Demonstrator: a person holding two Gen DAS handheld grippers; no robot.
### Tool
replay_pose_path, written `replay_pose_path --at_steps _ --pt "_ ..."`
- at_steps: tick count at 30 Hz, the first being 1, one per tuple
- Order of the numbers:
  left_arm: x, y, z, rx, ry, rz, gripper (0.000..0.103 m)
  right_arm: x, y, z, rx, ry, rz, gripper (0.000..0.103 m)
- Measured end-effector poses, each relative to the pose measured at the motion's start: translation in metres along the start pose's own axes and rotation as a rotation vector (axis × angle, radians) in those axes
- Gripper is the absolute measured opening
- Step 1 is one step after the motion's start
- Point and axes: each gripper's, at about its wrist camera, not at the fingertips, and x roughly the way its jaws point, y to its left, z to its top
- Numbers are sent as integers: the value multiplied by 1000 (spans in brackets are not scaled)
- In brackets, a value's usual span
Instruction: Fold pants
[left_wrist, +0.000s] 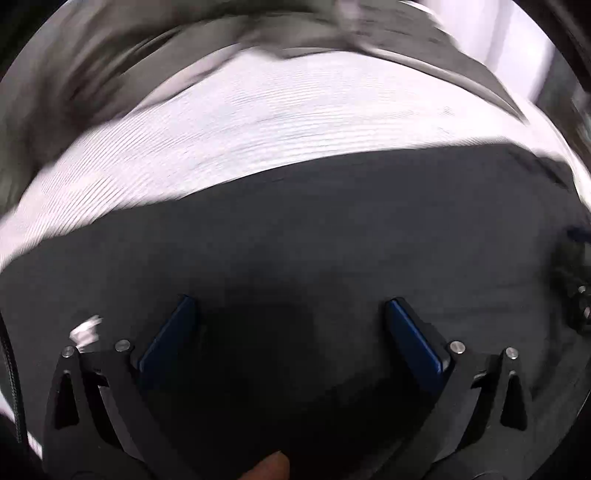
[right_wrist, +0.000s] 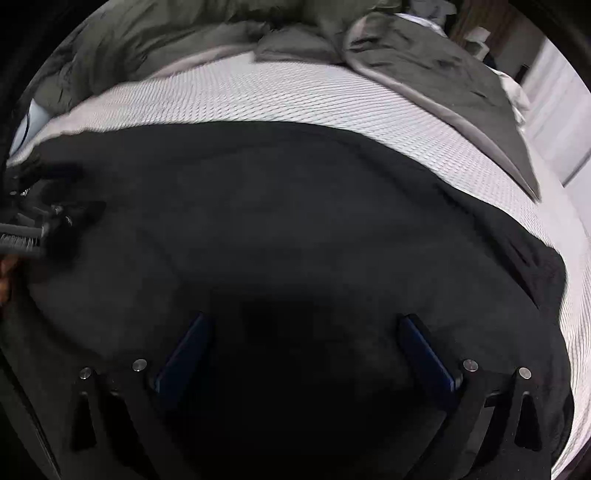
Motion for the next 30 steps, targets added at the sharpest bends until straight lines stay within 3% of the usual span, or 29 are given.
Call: replay_pose_path --at_steps 3,7,12,14,15,18,21,23,25,30 --pt "-12 47 -11 -83 -22 83 103 -1 -32 -13 89 5 -87 103" --pt "-43 78 -25 -157 -78 93 102 -3 -43 -10 160 -4 -48 103" --pt "-133 81 -60 -204 -231 18 102 -68 -42 -21 179 -158 -10 103" --pt "-169 82 -79 -196 -294 21 102 -99 -40 -41 202 -230 29 103" --pt "-185 84 -88 -187 -323 35 102 -112 -48 -35 199 -260 48 103" --pt "-229 98 -141 -211 -384 103 102 -148 -52 -78 220 -347 87 103" --pt "-256 123 -195 -334 -398 143 102 -169 -64 -124 292 -391 149 103" --pt "-269 144 -227 -418 -417 135 102 -177 -72 -156 342 -433 202 103" --pt "-276 164 -248 -480 -430 118 95 -167 -84 -187 401 -462 246 103" --pt "-268 203 -299 -617 -391 36 81 -160 -94 -250 553 -478 366 102"
